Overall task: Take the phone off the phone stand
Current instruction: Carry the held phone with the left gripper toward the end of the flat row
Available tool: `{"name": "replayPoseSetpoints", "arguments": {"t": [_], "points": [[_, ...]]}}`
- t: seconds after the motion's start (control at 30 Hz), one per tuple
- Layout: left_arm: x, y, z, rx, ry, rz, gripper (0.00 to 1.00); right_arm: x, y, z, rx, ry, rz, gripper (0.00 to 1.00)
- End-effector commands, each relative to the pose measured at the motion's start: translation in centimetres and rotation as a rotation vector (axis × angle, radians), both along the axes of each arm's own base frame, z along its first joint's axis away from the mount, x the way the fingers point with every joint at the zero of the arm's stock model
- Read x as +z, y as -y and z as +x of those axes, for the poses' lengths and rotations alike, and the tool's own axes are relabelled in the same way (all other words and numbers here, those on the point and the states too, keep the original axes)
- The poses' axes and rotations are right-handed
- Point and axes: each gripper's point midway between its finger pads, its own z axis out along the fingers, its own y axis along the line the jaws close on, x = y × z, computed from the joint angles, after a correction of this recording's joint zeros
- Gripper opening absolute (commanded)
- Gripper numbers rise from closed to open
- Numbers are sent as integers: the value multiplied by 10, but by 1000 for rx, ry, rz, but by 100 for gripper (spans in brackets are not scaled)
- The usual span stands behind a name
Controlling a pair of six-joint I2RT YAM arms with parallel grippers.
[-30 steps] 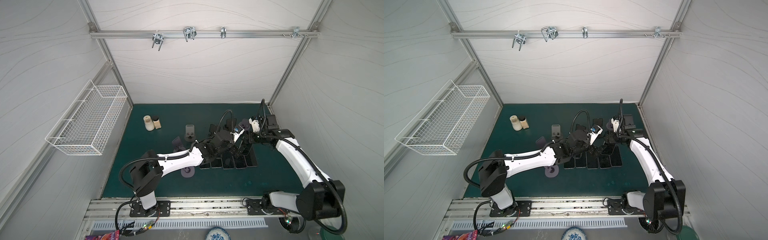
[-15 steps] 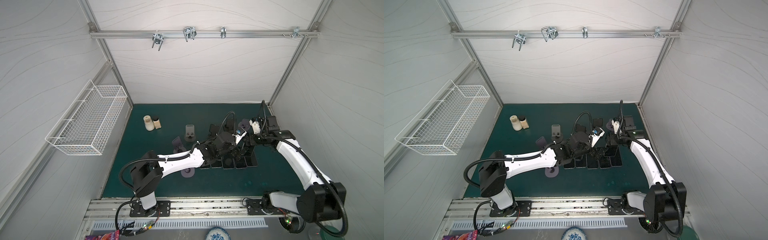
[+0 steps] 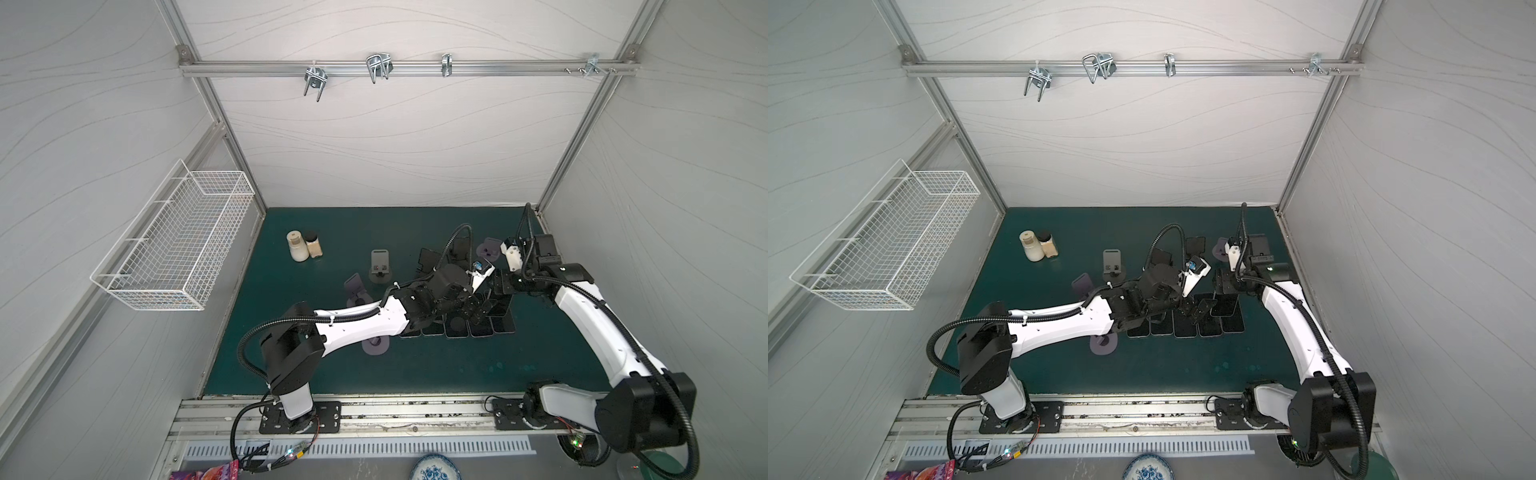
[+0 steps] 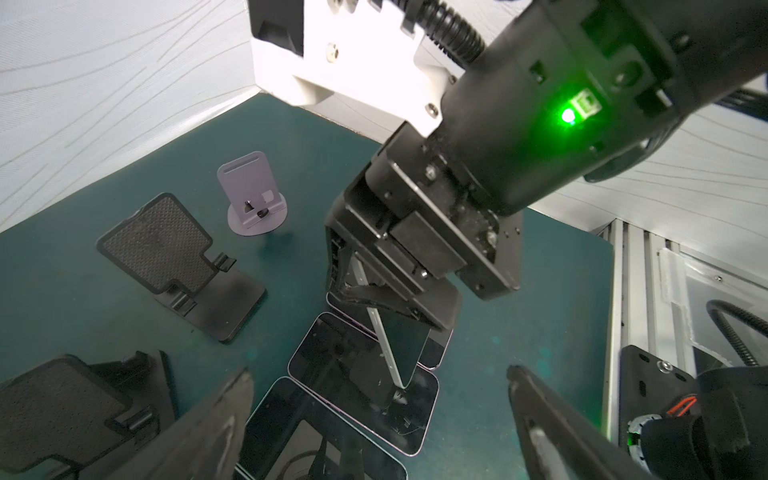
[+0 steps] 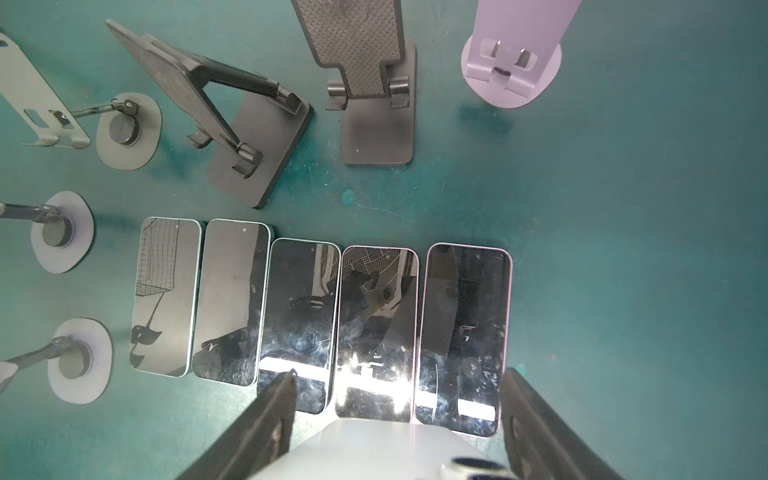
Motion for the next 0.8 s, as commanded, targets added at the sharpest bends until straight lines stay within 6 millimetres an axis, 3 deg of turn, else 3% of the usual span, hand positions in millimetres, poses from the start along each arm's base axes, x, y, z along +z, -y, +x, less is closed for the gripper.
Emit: {"name": "replayPoseSetpoints", "arguments": {"t": [0.0,0.27,0.5,0.77], "points": [[48,4,-10,-46,44,-89,96,15,3,-4,12,36,-13,47],[51,6,-27,-143,45,-100,96,19,6,-13,25,23,-34,46],[51,2,-34,-184,89,-103,96,9,9,-23,29,-4,-49,46],[37,-6,-39,-199,110,-99,96,10,15,-31,30,13,-81,46]]}}
